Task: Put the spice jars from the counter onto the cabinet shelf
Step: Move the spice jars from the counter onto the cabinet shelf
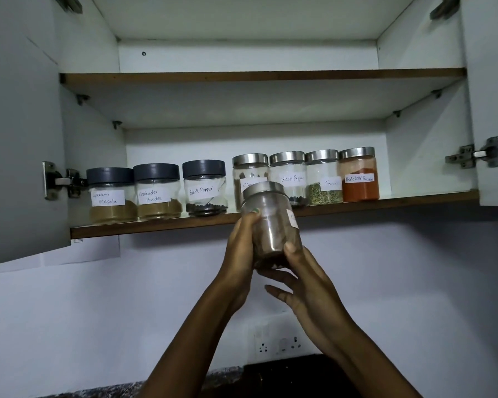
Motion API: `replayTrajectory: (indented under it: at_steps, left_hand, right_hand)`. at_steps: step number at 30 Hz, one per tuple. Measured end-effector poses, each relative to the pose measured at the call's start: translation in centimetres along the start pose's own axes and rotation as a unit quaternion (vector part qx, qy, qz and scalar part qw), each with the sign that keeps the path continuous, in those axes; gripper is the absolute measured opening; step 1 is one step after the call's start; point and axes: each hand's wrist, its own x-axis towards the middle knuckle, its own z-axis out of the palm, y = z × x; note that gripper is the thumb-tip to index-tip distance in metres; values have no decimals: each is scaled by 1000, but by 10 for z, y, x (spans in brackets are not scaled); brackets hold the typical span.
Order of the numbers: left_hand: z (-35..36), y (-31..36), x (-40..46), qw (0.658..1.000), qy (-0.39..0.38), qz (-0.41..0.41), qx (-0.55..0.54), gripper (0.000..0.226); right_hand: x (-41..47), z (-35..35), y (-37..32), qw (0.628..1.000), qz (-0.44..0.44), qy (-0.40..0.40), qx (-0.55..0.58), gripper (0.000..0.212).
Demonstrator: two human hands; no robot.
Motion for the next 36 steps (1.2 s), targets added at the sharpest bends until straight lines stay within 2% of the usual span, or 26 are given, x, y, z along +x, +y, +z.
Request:
replayTrajectory:
  at_steps: [4,9,13,15,17,22,32,36]
  left_hand:
    - [8,-6,7,999,-10,33,24,41]
    - [28,-16,14,995,-48,63,59,41]
    - [46,-21,9,994,-51,68,70,46]
    - [51,-27,12,990,-31,69,115,54]
    - [112,-39,28,978,-58,112,164,66]
    - [149,-67,20,948,-100,173,246,82]
    - [250,-82,98,928,-68,222,291,86]
    - [267,-85,123,900,-53,267,342,84]
  right_hand:
    - [2,-5,-1,991,-55,56,-106,73]
    - [9,-27,-5,949,-145,134,-246,90]
    - [9,-45,-8,922,-189,134,-312,95]
    - [12,-51,-13,921,-180,129,-319,96]
    - [17,-111,-37,901,-210,170,-339,96]
    - [22,-147,-50,893,-212,209,-337,91]
    - [79,-249,-105,864,-257,191,-388,78]
    - [101,-271,-108,860,-249,191,-402,78]
